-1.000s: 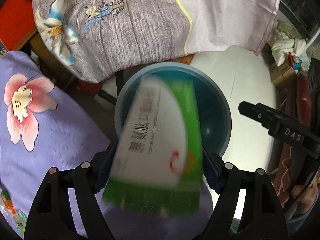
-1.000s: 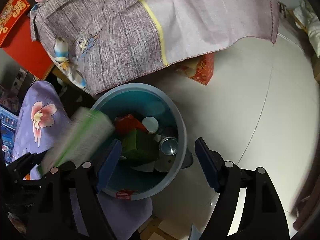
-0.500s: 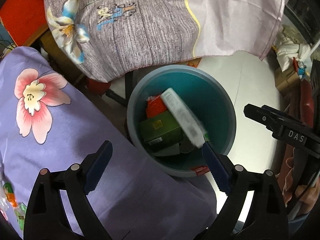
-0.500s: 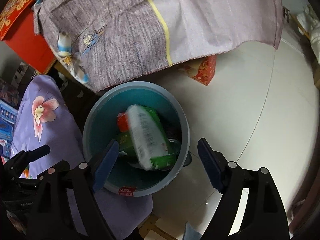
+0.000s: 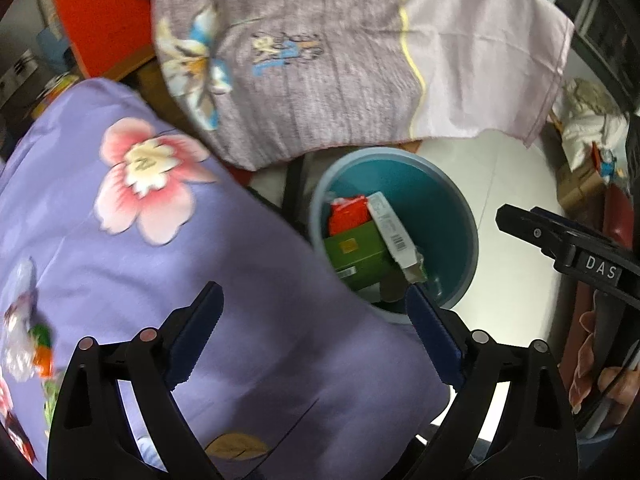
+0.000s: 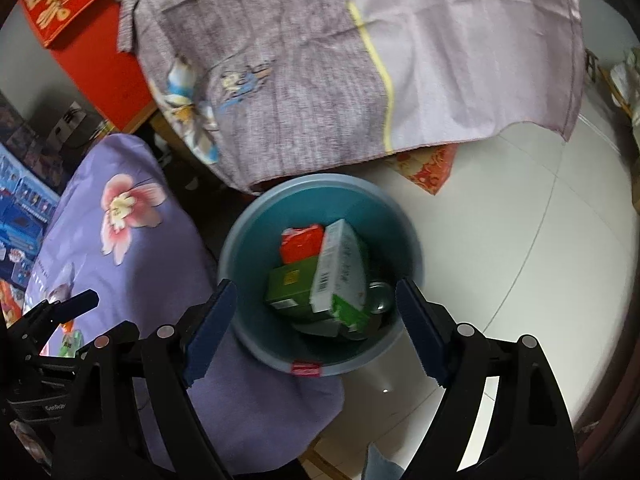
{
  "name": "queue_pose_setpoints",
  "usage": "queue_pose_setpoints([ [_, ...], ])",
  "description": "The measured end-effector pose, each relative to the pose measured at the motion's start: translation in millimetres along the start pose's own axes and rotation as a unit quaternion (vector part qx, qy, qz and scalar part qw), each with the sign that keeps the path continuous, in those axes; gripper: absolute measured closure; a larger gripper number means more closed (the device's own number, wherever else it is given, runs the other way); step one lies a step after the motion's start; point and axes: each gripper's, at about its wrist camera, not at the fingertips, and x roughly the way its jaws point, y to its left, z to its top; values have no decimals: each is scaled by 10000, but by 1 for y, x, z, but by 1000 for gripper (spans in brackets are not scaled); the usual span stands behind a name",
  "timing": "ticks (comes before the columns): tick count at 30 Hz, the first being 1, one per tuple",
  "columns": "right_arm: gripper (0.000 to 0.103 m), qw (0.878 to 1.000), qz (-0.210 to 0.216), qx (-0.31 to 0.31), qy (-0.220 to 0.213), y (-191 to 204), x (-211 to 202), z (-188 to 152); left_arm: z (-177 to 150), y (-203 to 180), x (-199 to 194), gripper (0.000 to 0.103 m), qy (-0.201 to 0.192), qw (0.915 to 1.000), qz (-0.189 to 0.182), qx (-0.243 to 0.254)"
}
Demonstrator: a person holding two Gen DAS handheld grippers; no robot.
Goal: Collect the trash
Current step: 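Move both tools back over the table toward the plastic bags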
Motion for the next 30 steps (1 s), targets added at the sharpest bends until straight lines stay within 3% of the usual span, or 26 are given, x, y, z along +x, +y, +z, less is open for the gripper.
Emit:
queue_pose_setpoints([
  [7, 25, 9980, 101, -616, -68, 53, -5, -11, -35, 50, -25, 10, -134, 9984, 105, -543],
  [15, 25, 9909, 261, -1284, 323, 127, 10, -29, -75, 118, -48, 10, -220, 9921, 290, -1202],
  [24, 25, 9778, 560, -1935, 570, 206, 20, -45, -115, 205, -73, 10, -385, 9790, 700, -1875],
  [30, 25, 9661, 630, -2377, 786, 241, 42, -54, -127, 265, -71, 10, -243, 9687, 981, -2269],
])
